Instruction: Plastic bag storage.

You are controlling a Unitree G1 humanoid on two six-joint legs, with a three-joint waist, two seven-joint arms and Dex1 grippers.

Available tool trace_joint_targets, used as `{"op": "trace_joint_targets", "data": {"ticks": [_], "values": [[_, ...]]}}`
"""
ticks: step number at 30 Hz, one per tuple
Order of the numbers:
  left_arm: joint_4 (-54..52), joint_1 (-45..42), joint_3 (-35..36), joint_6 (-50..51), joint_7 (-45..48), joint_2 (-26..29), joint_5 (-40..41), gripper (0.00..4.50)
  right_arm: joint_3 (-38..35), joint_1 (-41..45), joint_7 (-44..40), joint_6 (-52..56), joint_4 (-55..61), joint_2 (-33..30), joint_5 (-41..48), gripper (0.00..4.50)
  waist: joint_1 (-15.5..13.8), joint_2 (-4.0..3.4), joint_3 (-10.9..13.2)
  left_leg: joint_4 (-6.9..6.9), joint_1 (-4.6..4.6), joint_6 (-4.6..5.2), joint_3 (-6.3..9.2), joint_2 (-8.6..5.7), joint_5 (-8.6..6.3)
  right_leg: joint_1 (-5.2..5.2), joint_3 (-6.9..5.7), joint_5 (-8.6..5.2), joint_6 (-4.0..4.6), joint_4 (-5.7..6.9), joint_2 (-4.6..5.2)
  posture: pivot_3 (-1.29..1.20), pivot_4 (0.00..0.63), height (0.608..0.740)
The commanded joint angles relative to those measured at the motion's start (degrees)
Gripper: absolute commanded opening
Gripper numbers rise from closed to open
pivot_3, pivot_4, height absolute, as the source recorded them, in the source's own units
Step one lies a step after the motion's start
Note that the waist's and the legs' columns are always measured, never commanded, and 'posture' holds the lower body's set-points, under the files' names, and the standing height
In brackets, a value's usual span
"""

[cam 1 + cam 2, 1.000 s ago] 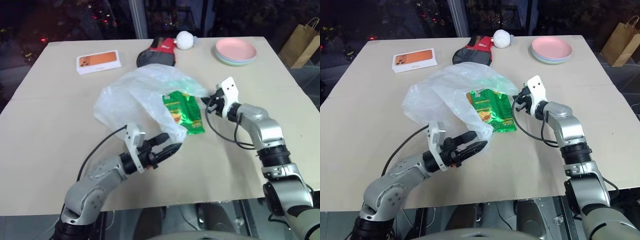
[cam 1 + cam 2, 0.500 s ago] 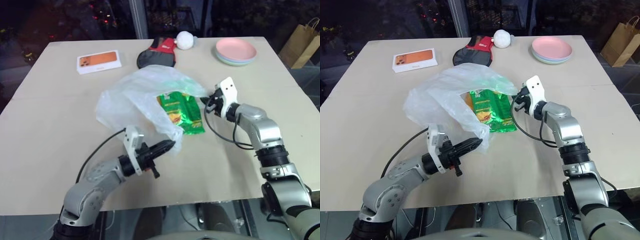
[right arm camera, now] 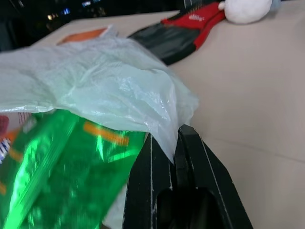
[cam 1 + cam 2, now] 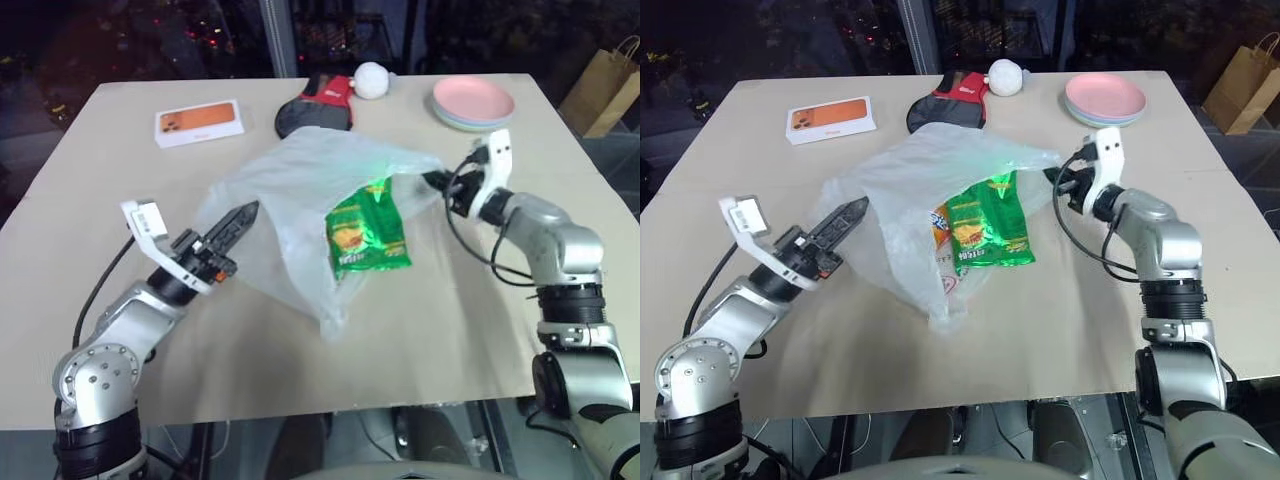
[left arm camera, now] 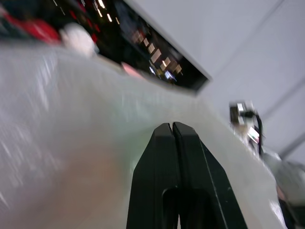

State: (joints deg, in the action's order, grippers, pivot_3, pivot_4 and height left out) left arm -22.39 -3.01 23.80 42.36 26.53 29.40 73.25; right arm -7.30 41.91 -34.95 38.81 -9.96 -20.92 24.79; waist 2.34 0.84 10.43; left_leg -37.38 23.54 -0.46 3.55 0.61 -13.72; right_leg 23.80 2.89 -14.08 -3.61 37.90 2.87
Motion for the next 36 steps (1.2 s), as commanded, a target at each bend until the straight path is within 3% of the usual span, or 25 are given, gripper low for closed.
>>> {"op": "trace_joint_targets", "data": {"ticks": [1, 3, 7, 10, 20, 36], "values": [[-8.8, 5.8, -2.7, 5.5, 7.0, 4.8, 5.0, 0.55, 0.3, -0.2, 0.2, 0.7, 3.2, 0.0, 0.7, 0.00, 0.2, 0.02, 0.0, 0.00, 0.02, 0.00, 0.01, 0.02, 0.00, 0.01, -0.01, 0.00, 0.00, 0.00, -0.02, 0.00, 0.150, 0.740], [-11.2, 9.4, -3.3, 7.3, 10.9, 8.2, 5.4, 1.18, 0.8, -0.6, 0.5, 0.9, 3.8, 0.4, 0.7, 0.00, 0.3, -0.01, 0.0, 0.04, 0.01, 0.00, -0.02, 0.03, 0.00, 0.04, 0.03, -0.01, 0.01, 0.01, -0.03, 0.00, 0.150, 0.740], [-11.9, 14.3, -2.5, 8.1, 17.4, 13.4, 3.6, 3.16, 1.4, -1.0, 1.1, 1.0, 4.6, 1.5, 0.8, 0.00, 0.1, -0.04, 0.0, 0.07, -0.08, 0.00, -0.02, 0.05, 0.00, 0.01, 0.02, -0.01, 0.02, 0.06, -0.07, 0.00, 0.150, 0.740], [-14.2, 15.4, -6.7, 7.3, 21.4, 16.8, -2.0, 4.49, 1.9, -1.3, 1.6, 1.0, 4.8, 2.5, 0.8, 0.00, 0.0, -0.05, 0.0, 0.07, -0.17, 0.00, -0.07, 0.05, 0.00, -0.03, 0.08, -0.01, 0.02, 0.08, -0.09, 0.00, 0.150, 0.740], [-18.3, 7.2, -21.9, 0.5, 4.3, 5.5, -22.3, 4.49, 2.6, -1.7, 2.4, 0.9, 5.3, 3.6, 0.7, 0.00, 0.0, -0.05, 0.0, 0.08, -0.18, 0.00, -0.12, 0.05, 0.00, -0.07, 0.14, 0.00, 0.01, 0.04, -0.07, 0.00, 0.150, 0.740], [-11.6, 3.2, -28.9, -10.9, -11.2, -0.5, -55.3, 4.49, 4.6, -2.7, 2.5, 0.4, 5.7, 4.1, 0.2, 0.00, 0.0, -0.05, 0.0, 0.08, -0.20, 0.00, -0.12, 0.03, 0.00, -0.07, 0.14, 0.00, 0.01, 0.06, -0.07, 0.00, 0.150, 0.740]]}}
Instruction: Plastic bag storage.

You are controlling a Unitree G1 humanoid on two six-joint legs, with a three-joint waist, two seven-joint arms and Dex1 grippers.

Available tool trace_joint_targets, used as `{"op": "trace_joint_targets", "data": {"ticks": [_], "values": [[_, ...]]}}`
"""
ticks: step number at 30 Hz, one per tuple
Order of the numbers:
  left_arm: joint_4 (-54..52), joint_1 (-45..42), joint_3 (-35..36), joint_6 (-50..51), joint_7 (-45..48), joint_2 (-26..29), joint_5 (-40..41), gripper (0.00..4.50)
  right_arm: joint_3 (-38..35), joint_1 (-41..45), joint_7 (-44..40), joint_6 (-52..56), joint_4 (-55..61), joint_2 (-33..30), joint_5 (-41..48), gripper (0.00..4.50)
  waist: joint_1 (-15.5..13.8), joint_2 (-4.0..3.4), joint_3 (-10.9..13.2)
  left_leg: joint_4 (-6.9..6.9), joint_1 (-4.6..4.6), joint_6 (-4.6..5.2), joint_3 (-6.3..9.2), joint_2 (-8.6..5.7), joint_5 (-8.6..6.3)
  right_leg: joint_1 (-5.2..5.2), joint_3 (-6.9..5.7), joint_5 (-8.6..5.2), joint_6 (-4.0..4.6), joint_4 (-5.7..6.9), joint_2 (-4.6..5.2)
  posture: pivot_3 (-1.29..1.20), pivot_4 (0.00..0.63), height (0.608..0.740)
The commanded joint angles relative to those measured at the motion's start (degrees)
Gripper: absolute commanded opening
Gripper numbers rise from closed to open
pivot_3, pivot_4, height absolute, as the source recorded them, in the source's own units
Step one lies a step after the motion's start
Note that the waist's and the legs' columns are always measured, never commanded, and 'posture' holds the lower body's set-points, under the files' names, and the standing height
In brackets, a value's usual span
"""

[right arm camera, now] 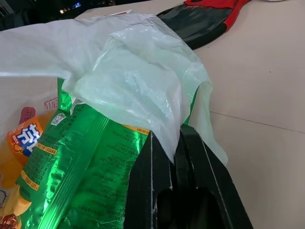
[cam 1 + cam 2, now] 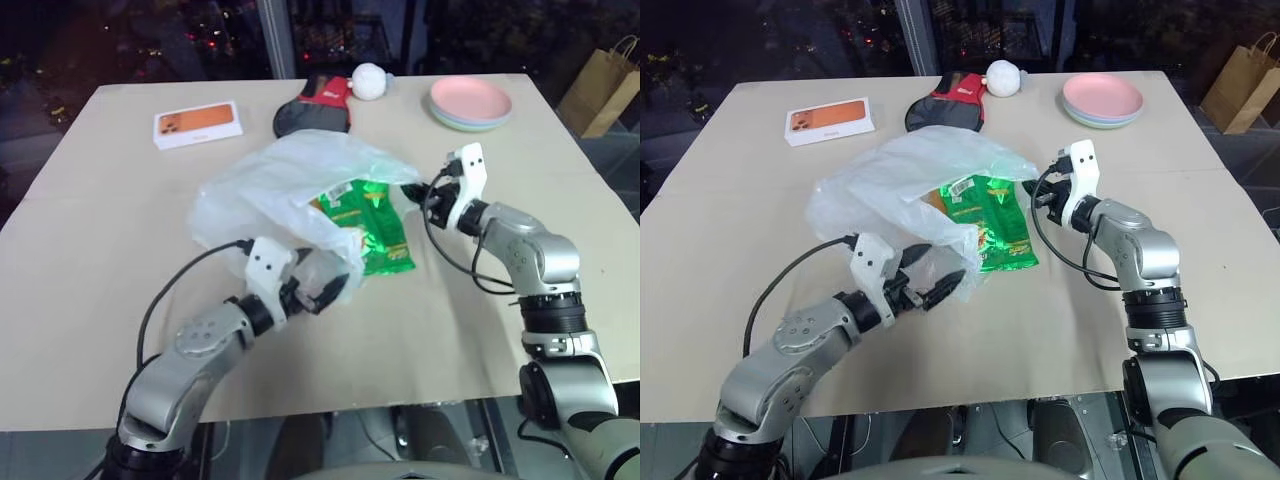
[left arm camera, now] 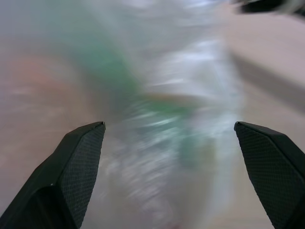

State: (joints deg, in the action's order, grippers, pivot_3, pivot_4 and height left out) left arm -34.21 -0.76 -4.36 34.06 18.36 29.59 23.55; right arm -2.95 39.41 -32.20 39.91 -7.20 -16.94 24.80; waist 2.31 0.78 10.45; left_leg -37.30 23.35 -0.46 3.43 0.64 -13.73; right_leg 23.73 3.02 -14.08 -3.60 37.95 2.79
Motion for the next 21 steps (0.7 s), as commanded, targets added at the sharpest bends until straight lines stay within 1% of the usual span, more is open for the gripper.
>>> {"op": "trace_joint_targets", "data": {"ticks": [1, 5, 8, 11, 18, 21], "values": [[1.0, 1.4, -0.4, -3.6, -4.1, -0.9, -7.5, 4.49, 0.5, -0.3, -0.3, -0.7, 3.1, 0.1, 0.1, 0.00, 0.0, 0.00, 0.0, 0.00, 0.01, 0.00, 0.00, 0.00, 0.00, 0.00, 0.00, 0.00, 0.00, 0.00, 0.00, 0.00, 0.150, 0.740], [5.3, 2.9, 4.1, -9.2, -5.9, -1.1, -12.5, 4.49, 0.7, -0.3, -0.2, -0.5, 3.3, 0.3, 0.4, 0.00, 0.0, 0.00, 0.0, 0.00, -0.01, 0.00, 0.02, 0.01, 0.00, 0.00, -0.01, 0.00, 0.00, 0.02, 0.00, 0.00, 0.150, 0.740], [9.2, 3.2, 7.9, -11.2, -6.1, -1.0, -13.5, 4.49, 0.8, -0.2, -0.2, -0.5, 3.3, 0.4, 0.4, 0.00, 0.0, 0.00, 0.0, 0.00, -0.02, 0.00, 0.02, 0.01, 0.00, 0.00, -0.01, 0.00, 0.00, 0.03, 0.00, 0.00, 0.150, 0.740], [14.2, 1.6, 10.9, -12.5, -5.1, -1.4, -13.1, 4.49, 0.9, -0.1, -0.2, -0.3, 3.4, 0.5, 0.4, 0.00, 0.0, 0.00, 0.0, 0.00, -0.01, 0.00, 0.01, 0.00, 0.00, 0.00, -0.01, 0.00, 0.00, 0.02, 0.01, 0.00, 0.150, 0.740], [30.5, -8.3, 11.8, -18.6, -2.3, -1.1, -14.9, 4.49, 1.0, 0.0, -0.3, 0.1, 3.3, 0.7, 0.6, 0.00, -0.1, 0.02, 0.0, -0.02, 0.00, 0.00, 0.06, -0.01, 0.00, -0.01, -0.08, 0.01, -0.01, 0.03, 0.01, 0.00, 0.150, 0.740], [41.1, -15.7, 10.8, -23.2, -0.3, -1.4, -16.0, 4.49, 1.0, 0.1, -0.2, 0.2, 3.3, 0.9, 0.6, 0.00, -0.1, 0.02, 0.0, -0.01, 0.01, 0.00, 0.07, -0.02, 0.00, 0.00, -0.09, 0.01, -0.01, 0.02, 0.01, 0.00, 0.150, 0.740]]}}
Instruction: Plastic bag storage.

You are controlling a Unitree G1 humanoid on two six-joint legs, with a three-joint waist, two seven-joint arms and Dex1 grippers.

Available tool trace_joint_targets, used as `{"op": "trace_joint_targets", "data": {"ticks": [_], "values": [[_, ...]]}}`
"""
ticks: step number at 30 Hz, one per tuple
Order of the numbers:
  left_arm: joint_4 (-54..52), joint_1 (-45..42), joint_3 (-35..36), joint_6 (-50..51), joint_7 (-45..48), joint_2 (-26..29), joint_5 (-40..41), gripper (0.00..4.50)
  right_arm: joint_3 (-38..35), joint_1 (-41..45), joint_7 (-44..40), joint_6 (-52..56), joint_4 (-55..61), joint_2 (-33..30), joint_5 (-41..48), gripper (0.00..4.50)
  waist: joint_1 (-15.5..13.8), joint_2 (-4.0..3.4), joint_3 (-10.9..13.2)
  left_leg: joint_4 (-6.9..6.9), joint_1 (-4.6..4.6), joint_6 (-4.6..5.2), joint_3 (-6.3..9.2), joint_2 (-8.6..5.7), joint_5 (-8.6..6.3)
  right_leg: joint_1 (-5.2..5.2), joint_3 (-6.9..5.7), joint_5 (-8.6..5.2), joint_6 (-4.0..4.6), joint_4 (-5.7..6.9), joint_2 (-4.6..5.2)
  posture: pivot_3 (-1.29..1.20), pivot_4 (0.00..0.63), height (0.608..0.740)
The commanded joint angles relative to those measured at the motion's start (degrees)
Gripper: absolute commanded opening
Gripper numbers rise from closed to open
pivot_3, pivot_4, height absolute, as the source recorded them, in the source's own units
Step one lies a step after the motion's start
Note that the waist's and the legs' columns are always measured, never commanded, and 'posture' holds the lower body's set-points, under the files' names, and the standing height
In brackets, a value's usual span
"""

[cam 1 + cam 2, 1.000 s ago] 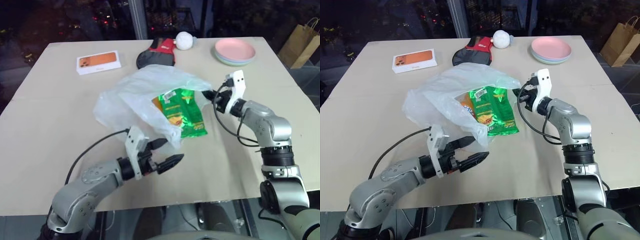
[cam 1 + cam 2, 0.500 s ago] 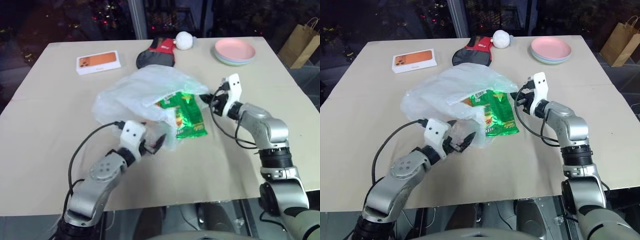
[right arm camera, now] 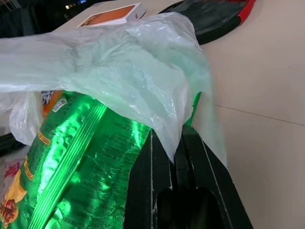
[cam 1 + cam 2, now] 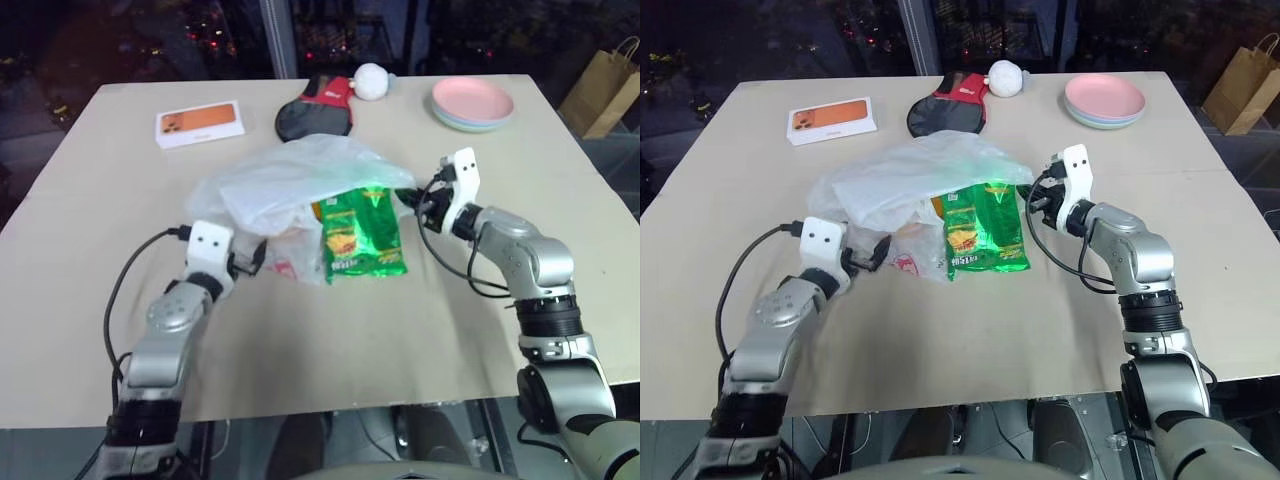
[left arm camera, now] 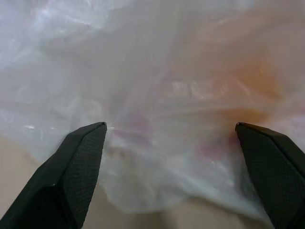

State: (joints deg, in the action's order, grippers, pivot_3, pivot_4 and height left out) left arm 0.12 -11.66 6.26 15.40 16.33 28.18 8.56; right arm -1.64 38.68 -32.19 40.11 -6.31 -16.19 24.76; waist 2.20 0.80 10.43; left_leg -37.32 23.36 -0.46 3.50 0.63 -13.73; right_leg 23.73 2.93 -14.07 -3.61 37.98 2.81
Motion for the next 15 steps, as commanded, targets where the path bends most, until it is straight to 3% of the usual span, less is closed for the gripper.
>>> {"op": "trace_joint_targets", "data": {"ticks": [1, 9, 15], "values": [[10.0, -7.0, -0.4, -6.3, 2.4, 0.0, -1.6, 4.49, -0.3, 0.9, -0.2, 0.0, 2.4, 0.2, 0.7, 0.00, 0.0, 0.01, 0.0, 0.00, 0.00, 0.00, 0.00, 0.00, 0.00, 0.00, 0.00, 0.00, 0.00, 0.01, 0.00, 0.00, 0.150, 0.740], [37.7, -26.5, -4.2, -18.9, 6.8, -1.7, -6.0, 4.49, -0.4, 1.0, 0.1, -0.1, 2.2, 0.6, 0.5, 0.00, -0.1, 0.04, 0.0, -0.06, 0.14, -0.01, 0.11, -0.09, 0.01, 0.03, -0.15, 0.01, -0.02, -0.01, 0.07, 0.00, 0.150, 0.740], [46.9, -33.1, -3.9, -23.4, 12.9, -1.5, -5.1, 4.49, -1.1, 1.2, 0.8, 0.1, 2.7, 0.7, 0.7, 0.00, 0.2, 0.03, 0.0, -0.08, 0.31, -0.01, 0.17, -0.10, 0.01, 0.16, -0.21, 0.01, -0.02, -0.04, 0.08, 0.00, 0.150, 0.740]]}}
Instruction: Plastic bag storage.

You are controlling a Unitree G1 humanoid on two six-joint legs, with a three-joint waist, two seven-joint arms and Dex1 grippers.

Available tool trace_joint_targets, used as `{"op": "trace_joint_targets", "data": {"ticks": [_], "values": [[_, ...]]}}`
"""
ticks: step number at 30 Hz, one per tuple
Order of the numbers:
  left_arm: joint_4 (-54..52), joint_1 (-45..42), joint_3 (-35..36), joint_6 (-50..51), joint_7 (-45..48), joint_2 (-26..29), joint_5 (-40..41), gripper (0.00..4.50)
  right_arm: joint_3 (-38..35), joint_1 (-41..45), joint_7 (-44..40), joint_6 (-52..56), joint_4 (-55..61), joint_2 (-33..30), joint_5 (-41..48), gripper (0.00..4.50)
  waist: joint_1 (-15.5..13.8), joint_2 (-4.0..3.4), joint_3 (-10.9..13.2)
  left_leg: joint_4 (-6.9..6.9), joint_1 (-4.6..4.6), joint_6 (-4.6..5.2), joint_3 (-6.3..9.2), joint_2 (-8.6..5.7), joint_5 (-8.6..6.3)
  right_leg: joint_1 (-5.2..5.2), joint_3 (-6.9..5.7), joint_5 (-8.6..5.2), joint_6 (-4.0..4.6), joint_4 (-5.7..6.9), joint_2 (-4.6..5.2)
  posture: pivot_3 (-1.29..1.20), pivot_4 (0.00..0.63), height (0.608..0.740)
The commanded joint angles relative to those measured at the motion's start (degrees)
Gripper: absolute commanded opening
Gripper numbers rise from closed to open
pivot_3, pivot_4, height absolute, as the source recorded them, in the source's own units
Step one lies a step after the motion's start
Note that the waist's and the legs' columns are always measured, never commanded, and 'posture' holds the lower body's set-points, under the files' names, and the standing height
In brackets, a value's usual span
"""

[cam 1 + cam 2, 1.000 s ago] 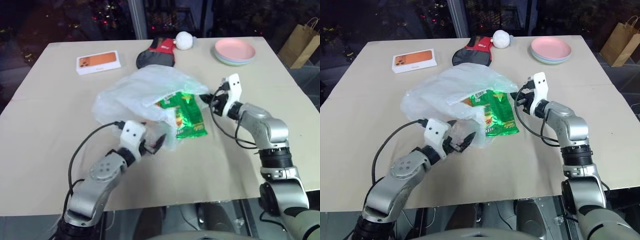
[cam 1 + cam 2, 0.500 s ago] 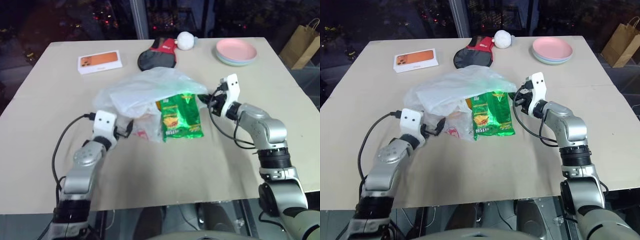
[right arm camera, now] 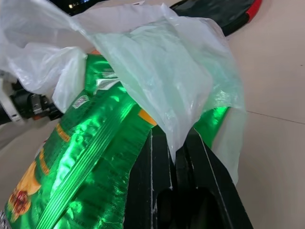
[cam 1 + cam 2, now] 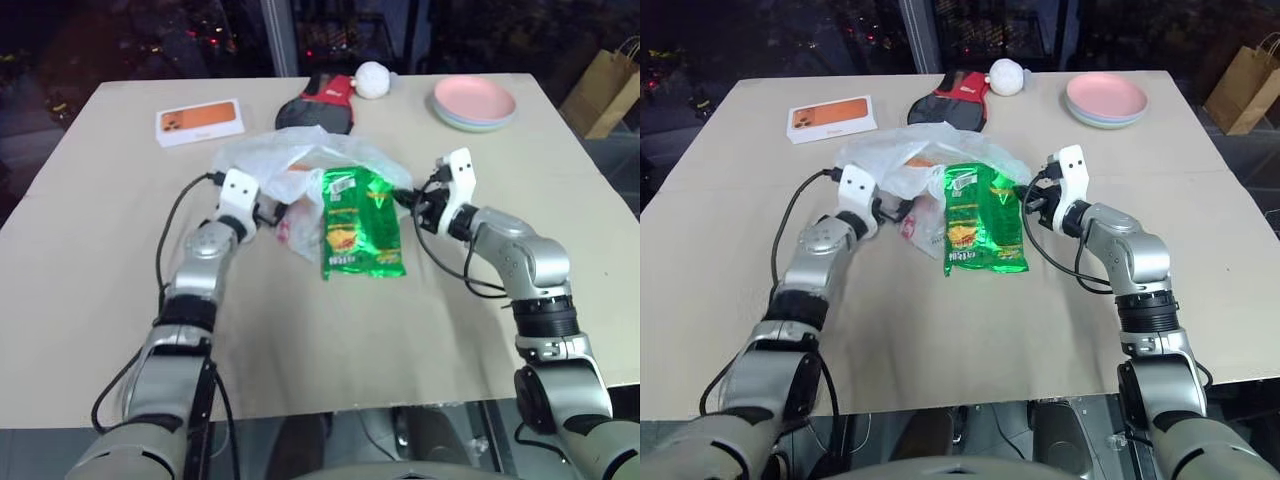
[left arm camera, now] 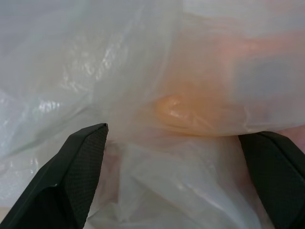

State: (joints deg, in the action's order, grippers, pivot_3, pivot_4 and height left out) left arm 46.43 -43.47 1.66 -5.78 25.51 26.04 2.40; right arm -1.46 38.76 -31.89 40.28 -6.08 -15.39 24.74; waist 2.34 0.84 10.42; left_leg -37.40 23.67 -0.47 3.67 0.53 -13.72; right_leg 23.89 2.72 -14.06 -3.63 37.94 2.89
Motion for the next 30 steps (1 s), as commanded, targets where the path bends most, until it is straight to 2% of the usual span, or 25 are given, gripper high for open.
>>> {"op": "trace_joint_targets", "data": {"ticks": [1, 4, 6, 13, 17, 19, 22, 26, 30], "values": [[-0.8, -0.7, 1.3, -1.4, 7.4, 0.8, 3.0, 4.49, -1.6, 1.0, 0.6, 0.1, 2.8, -0.3, 0.9, 0.00, 0.2, 0.00, 0.0, 0.00, 0.00, 0.00, -0.01, 0.00, 0.00, 0.01, 0.01, 0.00, 0.00, 0.00, 0.00, 0.00, 0.150, 0.740], [-9.6, 4.0, 2.0, 3.7, 18.9, 2.5, 9.1, 4.49, -2.2, 0.6, 0.7, 0.7, 3.7, -1.1, 1.2, 0.00, 0.3, -0.01, 0.0, 0.01, 0.03, -0.01, -0.02, 0.01, 0.00, 0.04, 0.01, 0.00, 0.00, -0.01, 0.00, 0.00, 0.150, 0.740], [-16.0, 7.2, 2.8, 8.8, 23.3, 4.2, 12.9, 4.49, -2.5, 0.3, 0.9, 1.0, 4.0, -1.4, 1.3, 0.00, 0.4, -0.01, 0.0, 0.02, 0.03, -0.01, -0.04, 0.03, 0.00, 0.05, 0.05, -0.01, 0.00, -0.01, 0.00, 0.00, 0.150, 0.740], [-38.7, 18.4, 7.1, 26.8, 32.2, 13.8, 24.6, 4.49, -2.7, -1.0, 1.4, 1.6, 5.0, -1.4, 1.7, 0.00, 0.2, -0.02, 0.0, 0.02, 0.01, 0.01, 0.02, 0.09, 0.00, 0.05, 0.00, -0.01, 0.01, 0.04, -0.04, 0.00, 0.150, 0.740], [-54.5, 25.9, 7.6, 37.6, 39.7, 22.1, 32.5, 4.49, -2.4, -1.1, 1.4, 1.6, 4.8, -1.0, 1.6, 0.00, 0.1, -0.03, 0.0, 0.02, 0.00, 0.01, -0.03, 0.08, -0.01, 0.02, 0.05, -0.01, 0.00, 0.02, -0.02, 0.00, 0.150, 0.740], [-59.8, 27.1, 7.1, 40.5, 39.4, 23.3, 34.6, 4.49, -2.3, -1.0, 1.3, 1.6, 4.6, -0.9, 1.6, 0.00, -0.1, -0.03, 0.0, 0.02, 0.00, 0.01, 0.00, 0.07, -0.01, 0.02, 0.02, -0.02, 0.00, 0.00, -0.02, 0.00, 0.150, 0.740], [-65.0, 26.2, 3.5, 39.7, 31.9, 19.0, 30.6, 4.49, -2.0, -1.1, 1.1, 1.6, 4.5, -0.7, 1.5, 0.00, -0.2, -0.04, 0.0, 0.00, -0.01, 0.01, 0.05, 0.07, -0.01, -0.03, -0.03, -0.01, 0.00, 0.02, -0.01, 0.00, 0.150, 0.740], [-67.8, 24.7, -1.1, 38.4, 15.5, 7.0, 23.2, 4.49, -1.7, -1.4, 1.2, 1.5, 4.8, -0.5, 1.3, 0.00, -0.3, -0.03, 0.0, -0.04, -0.10, 0.01, 0.04, 0.05, 0.00, -0.13, -0.03, -0.01, -0.01, 0.04, 0.00, 0.00, 0.150, 0.740], [-70.5, 26.9, -6.3, 36.2, 8.9, 2.7, 16.0, 4.49, -1.6, -1.4, 1.3, 1.7, 4.9, -0.2, 1.2, 0.00, 0.2, -0.01, 0.0, -0.03, -0.09, 0.01, 0.01, 0.09, 0.00, -0.07, 0.06, 0.00, 0.01, 0.08, -0.06, 0.00, 0.150, 0.740]]}}
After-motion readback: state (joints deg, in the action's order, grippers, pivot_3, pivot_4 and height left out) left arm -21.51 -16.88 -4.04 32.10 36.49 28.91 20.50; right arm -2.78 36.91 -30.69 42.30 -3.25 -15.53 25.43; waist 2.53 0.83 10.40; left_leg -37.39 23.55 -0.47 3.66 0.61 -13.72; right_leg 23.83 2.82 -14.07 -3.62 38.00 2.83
